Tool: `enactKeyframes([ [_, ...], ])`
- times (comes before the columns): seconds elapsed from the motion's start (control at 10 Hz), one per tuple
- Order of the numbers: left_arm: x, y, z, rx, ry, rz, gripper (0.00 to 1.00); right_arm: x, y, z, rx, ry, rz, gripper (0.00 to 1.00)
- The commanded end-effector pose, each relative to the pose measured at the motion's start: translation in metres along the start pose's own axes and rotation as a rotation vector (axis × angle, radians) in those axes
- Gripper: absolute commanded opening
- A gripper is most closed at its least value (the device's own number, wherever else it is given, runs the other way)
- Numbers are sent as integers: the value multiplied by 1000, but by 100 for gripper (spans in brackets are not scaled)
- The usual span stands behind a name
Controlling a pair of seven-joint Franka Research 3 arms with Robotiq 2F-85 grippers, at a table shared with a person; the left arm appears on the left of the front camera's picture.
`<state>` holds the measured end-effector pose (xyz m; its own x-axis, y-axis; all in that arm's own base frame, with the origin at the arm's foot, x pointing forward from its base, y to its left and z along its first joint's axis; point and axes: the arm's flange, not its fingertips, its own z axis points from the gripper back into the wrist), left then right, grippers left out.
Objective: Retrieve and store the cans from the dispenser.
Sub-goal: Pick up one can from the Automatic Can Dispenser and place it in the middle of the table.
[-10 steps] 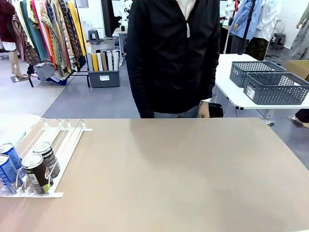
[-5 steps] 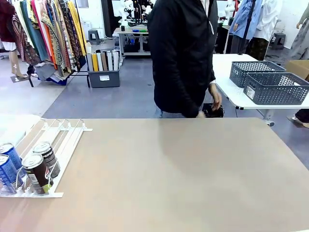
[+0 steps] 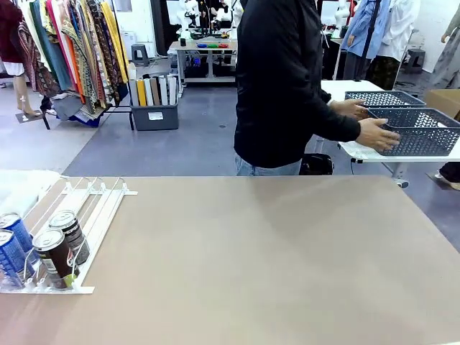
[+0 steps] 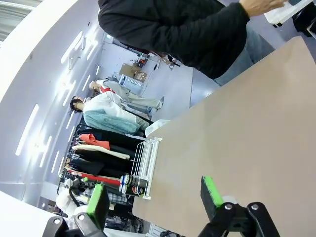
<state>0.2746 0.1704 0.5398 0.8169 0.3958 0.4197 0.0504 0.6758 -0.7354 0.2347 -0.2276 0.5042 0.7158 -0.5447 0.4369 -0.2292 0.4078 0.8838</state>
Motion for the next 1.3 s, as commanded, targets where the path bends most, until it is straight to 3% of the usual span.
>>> enactKeyframes([
  [0.0, 11, -49, -31, 486, 346, -289, 100, 4, 1, -1, 14, -9, 31, 100],
  [0.1, 14, -66, -50, 668, 463, -331, 100, 4, 1, -1, 14, -9, 31, 100],
  [0.2, 20, -74, -68, 842, 515, -328, 100, 4, 1, -1, 14, -9, 31, 100],
  [0.4, 23, -74, -90, 1035, 648, -323, 100, 4, 1, -1, 14, -9, 31, 100],
  [0.5, 26, -77, -94, 960, 629, -311, 100, 4, 1, -1, 14, -9, 31, 100],
  [0.6, 15, -81, -92, 748, 339, -226, 100, 4, 1, -1, 14, -9, 31, 100],
  [0.9, 15, -81, -92, 748, 339, -226, 100, 4, 1, -1, 14, -9, 31, 100],
  [1.0, 21, -81, -94, 793, 393, -239, 100, 4, 1, -1, 14, -9, 31, 100],
  [1.2, 24, -52, -127, 727, 514, -198, 100, 4, 1, -1, 14, -9, 31, 100],
])
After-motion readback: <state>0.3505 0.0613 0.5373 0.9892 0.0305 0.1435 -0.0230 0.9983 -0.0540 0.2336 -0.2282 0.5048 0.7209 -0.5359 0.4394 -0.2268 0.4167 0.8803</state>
